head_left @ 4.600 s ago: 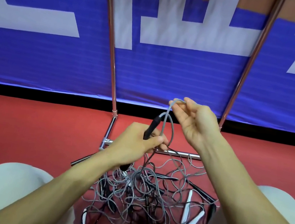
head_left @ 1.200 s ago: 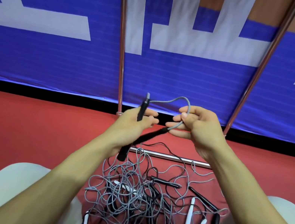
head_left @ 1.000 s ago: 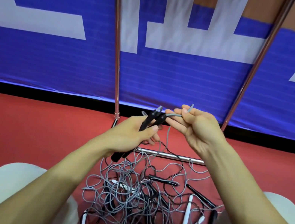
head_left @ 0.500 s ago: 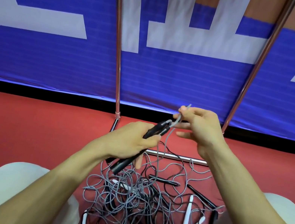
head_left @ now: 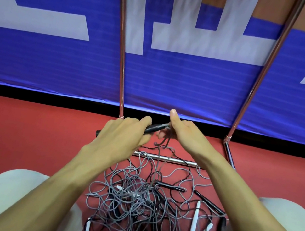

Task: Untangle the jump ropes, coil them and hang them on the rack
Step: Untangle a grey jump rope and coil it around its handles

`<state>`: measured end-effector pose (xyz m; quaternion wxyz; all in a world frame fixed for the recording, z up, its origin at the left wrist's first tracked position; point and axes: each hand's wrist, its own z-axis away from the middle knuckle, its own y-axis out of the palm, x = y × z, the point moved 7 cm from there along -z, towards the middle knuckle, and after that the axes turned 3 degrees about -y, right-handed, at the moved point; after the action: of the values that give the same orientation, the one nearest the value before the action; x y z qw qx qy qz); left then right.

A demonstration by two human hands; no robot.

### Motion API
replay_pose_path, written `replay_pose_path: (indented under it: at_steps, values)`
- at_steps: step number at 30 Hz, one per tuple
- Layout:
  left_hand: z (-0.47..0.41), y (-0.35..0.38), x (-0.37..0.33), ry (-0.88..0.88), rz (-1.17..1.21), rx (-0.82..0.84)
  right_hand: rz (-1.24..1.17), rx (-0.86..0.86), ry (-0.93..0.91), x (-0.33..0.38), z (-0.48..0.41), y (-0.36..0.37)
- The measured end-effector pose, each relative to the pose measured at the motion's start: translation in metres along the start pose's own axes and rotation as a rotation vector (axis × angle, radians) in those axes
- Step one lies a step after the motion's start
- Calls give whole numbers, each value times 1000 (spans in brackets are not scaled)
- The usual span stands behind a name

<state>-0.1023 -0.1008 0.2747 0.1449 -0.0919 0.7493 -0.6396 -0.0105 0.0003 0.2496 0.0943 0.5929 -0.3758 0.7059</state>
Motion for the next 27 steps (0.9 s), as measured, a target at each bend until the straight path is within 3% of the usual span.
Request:
replay_pose_path:
  at_steps: [8, 14, 20, 25, 27]
  values:
    - [-2, 8, -3, -111, 91, -3, -247, 37, 51, 9, 7, 1]
    - [-3, 22, 0, -172, 365, 135, -78, 145, -56, 14, 13, 0]
    - [-4, 9, -11, -173, 570, 52, -279, 23, -101, 23, 10, -15]
    - [-4, 3, -10, -130, 617, -7, -610, -269, -74, 16, 6, -42]
    - [-3, 1, -11, -114, 646, -27, -612, -359, -87, 14, 6, -51]
